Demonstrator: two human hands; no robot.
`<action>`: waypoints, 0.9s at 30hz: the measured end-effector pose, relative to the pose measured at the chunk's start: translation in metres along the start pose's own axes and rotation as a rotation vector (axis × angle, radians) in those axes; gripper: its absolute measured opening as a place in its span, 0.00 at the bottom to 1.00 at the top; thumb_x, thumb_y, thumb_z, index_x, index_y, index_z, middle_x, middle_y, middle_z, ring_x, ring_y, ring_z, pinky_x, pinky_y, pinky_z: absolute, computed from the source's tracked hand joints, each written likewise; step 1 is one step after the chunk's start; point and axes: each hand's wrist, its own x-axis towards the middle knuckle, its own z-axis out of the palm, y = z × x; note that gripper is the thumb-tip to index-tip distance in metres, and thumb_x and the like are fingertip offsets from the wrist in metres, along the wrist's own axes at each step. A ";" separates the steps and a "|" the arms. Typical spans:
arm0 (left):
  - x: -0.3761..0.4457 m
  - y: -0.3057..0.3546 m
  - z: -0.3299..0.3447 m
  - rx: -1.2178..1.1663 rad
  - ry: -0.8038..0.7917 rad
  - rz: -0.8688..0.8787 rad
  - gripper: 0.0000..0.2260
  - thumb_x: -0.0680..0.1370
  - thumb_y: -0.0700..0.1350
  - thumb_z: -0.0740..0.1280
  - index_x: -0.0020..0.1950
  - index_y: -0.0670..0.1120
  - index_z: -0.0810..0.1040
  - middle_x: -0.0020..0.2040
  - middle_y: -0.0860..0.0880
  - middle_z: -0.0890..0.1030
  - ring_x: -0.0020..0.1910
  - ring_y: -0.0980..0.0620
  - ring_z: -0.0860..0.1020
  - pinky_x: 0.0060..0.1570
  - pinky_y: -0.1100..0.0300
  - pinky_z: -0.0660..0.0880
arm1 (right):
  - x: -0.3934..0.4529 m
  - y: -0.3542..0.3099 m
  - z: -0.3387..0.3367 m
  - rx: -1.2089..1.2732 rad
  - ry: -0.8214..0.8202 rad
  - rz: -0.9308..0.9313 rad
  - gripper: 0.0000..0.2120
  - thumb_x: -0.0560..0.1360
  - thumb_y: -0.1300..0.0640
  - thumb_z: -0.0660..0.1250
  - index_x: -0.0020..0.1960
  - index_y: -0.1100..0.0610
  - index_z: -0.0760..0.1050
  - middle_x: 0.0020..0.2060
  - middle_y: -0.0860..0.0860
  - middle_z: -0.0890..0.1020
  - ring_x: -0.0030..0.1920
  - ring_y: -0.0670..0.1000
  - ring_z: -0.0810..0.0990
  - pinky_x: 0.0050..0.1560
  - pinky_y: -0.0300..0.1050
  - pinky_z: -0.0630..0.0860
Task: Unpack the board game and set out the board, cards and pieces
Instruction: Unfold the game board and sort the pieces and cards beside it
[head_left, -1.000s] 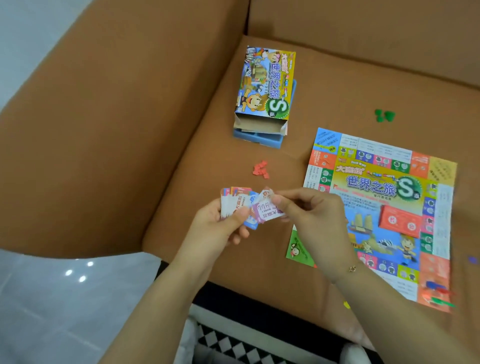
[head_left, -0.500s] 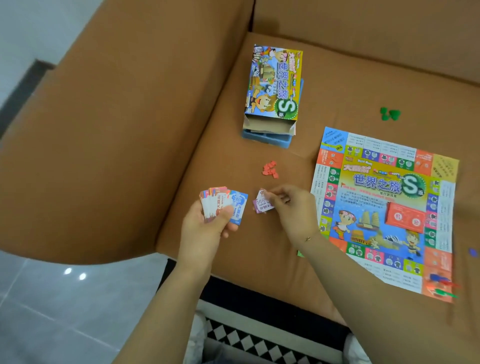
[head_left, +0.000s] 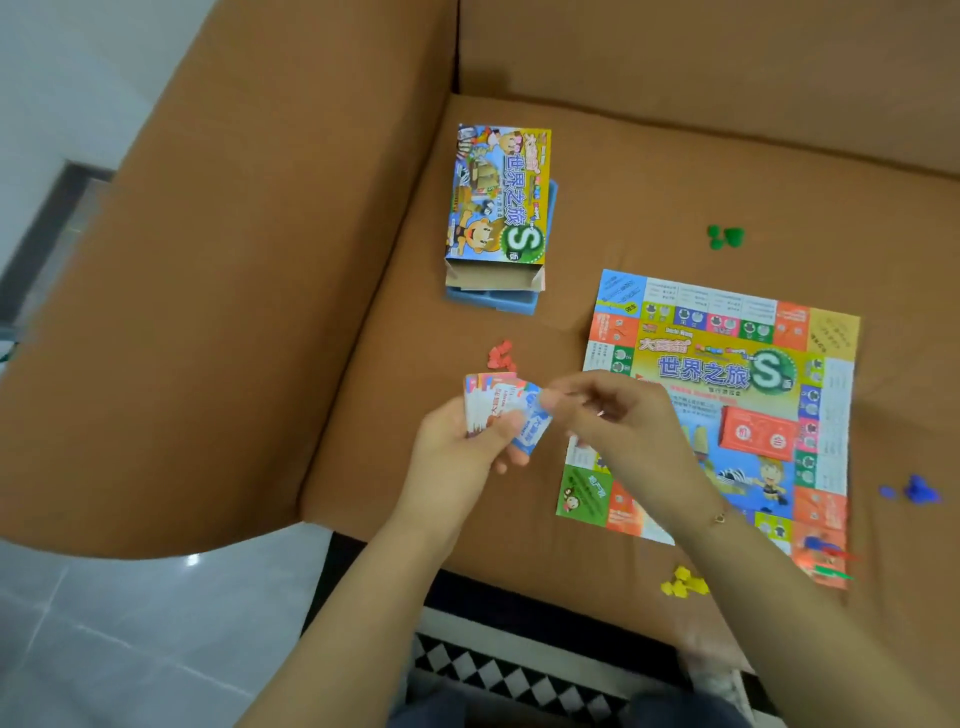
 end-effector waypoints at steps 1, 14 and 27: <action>-0.002 0.002 0.011 0.004 -0.004 0.004 0.06 0.78 0.37 0.66 0.53 0.40 0.80 0.32 0.48 0.80 0.27 0.58 0.76 0.28 0.69 0.70 | -0.002 -0.001 -0.010 -0.004 -0.005 0.002 0.03 0.71 0.55 0.73 0.42 0.55 0.82 0.35 0.54 0.82 0.35 0.47 0.74 0.40 0.46 0.74; -0.018 0.034 0.199 -0.091 0.130 -0.022 0.05 0.76 0.39 0.68 0.49 0.38 0.78 0.33 0.45 0.79 0.27 0.57 0.75 0.28 0.67 0.73 | 0.004 -0.013 -0.194 -0.076 -0.093 -0.034 0.07 0.72 0.65 0.71 0.37 0.58 0.77 0.29 0.54 0.78 0.26 0.44 0.77 0.31 0.35 0.74; 0.026 0.060 0.246 -0.184 0.184 -0.061 0.01 0.75 0.40 0.70 0.43 0.43 0.80 0.32 0.49 0.80 0.30 0.57 0.77 0.33 0.67 0.75 | 0.040 -0.015 -0.251 0.098 0.147 0.039 0.04 0.71 0.65 0.72 0.40 0.59 0.79 0.37 0.57 0.83 0.33 0.49 0.80 0.34 0.35 0.78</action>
